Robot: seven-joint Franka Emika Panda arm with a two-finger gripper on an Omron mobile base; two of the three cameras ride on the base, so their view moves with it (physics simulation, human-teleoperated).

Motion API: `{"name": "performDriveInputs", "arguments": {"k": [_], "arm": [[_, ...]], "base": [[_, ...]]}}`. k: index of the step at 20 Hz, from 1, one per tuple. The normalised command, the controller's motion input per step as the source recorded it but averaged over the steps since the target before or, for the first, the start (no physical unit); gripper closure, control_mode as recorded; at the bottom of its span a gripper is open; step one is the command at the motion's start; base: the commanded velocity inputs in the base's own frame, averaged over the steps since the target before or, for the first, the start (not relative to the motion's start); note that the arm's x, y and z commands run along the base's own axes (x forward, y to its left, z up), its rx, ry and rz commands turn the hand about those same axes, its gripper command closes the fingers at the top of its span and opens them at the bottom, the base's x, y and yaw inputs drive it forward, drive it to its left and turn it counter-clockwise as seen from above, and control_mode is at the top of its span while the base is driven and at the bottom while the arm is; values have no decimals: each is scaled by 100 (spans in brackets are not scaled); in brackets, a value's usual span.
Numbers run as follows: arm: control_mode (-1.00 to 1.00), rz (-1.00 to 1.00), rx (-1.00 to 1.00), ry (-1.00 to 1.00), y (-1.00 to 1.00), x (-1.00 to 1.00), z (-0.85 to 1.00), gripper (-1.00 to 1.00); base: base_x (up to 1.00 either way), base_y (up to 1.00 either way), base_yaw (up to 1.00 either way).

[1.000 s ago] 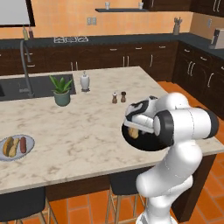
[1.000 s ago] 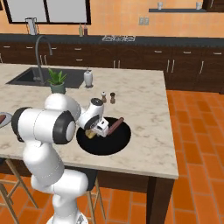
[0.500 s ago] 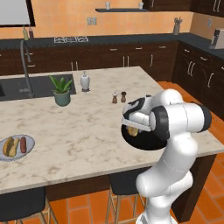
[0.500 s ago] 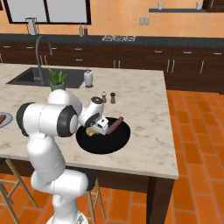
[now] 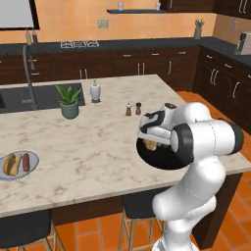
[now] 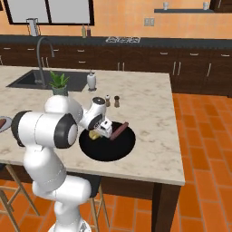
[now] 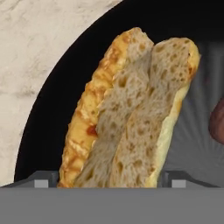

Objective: Place one bun and one sausage from the bowl on each plate.

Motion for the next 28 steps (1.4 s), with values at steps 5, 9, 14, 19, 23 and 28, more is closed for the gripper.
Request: {"name": "performDriveInputs", "arguments": {"k": [5, 9, 14, 19, 23, 28], "arm": [[-100, 7, -16, 0, 0, -68, 100, 100], [-100, 17, -14, 0, 1, -94, 100, 100], [-100, 15, -13, 0, 1, -100, 78, 100], [-100, 8, -7, 0, 2, -46, 17, 100], [-100, 0, 0, 0, 0, 0, 0, 100], [100, 0, 0, 0, 16, -4, 0, 100]], "base": [[0, 0, 0], [0, 0, 0], [0, 0, 0], [0, 0, 0], [0, 0, 0], [-15, 54, 1]]}}
